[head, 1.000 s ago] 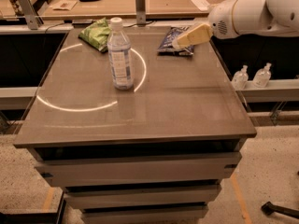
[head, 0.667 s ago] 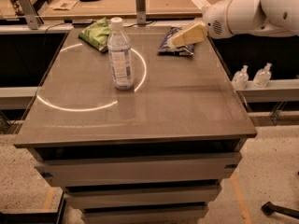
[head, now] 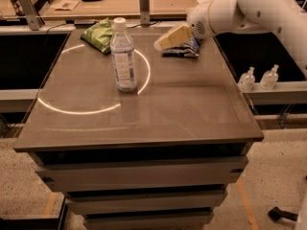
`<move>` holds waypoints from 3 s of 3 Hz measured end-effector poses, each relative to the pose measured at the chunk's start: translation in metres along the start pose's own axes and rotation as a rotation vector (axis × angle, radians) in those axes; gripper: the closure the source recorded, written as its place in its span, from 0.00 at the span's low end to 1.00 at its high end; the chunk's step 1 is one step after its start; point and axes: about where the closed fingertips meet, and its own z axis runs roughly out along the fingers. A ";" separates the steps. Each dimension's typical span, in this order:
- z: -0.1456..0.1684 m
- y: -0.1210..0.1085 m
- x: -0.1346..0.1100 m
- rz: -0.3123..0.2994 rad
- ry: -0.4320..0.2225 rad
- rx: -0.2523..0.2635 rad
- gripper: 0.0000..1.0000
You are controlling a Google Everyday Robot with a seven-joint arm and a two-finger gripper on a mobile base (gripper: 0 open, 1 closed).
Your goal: Move green rice chip bag near blue plastic bottle
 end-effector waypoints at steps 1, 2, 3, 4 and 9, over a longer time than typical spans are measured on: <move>0.031 0.018 -0.012 -0.067 0.028 -0.056 0.00; 0.061 0.034 -0.019 -0.103 0.066 -0.059 0.00; 0.083 0.032 -0.016 -0.089 0.113 0.023 0.00; 0.099 0.023 -0.006 -0.018 0.101 0.091 0.00; 0.206 0.026 -0.028 -0.001 -0.039 -0.061 0.00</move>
Offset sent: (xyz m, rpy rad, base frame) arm 0.0223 0.1028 -0.0283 -0.1682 -0.0152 0.0692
